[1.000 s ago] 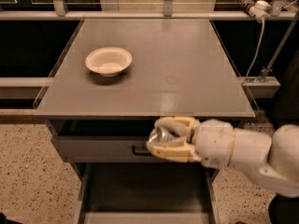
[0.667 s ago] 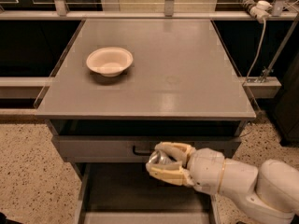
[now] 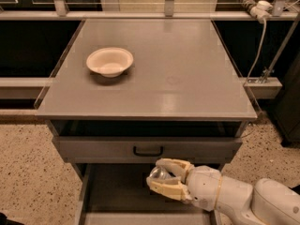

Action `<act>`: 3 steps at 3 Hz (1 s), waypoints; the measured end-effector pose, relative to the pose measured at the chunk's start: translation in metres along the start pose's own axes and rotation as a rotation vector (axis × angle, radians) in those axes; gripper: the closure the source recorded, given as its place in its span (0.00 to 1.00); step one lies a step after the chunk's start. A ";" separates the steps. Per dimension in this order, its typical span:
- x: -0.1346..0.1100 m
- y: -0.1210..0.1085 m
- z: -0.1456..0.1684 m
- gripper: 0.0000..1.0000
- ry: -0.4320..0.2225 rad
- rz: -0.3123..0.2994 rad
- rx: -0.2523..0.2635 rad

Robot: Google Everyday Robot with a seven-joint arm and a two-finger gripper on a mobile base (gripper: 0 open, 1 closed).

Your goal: Place redbull can into middle drawer

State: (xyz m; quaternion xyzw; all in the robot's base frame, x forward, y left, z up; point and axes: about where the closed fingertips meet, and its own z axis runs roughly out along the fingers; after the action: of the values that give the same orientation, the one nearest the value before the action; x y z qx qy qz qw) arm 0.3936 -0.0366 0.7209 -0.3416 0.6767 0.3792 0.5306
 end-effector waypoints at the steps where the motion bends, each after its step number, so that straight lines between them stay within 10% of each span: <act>1: 0.033 -0.008 0.003 1.00 0.002 0.077 0.026; 3: 0.161 -0.026 0.023 1.00 0.112 0.205 0.101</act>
Offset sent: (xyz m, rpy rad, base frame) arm -0.0015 -0.0099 -0.1905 -0.0166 0.2934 -0.1629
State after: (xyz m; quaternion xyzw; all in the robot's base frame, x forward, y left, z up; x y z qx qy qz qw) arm 0.3941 -0.0390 0.5559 -0.2642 0.7550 0.3773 0.4667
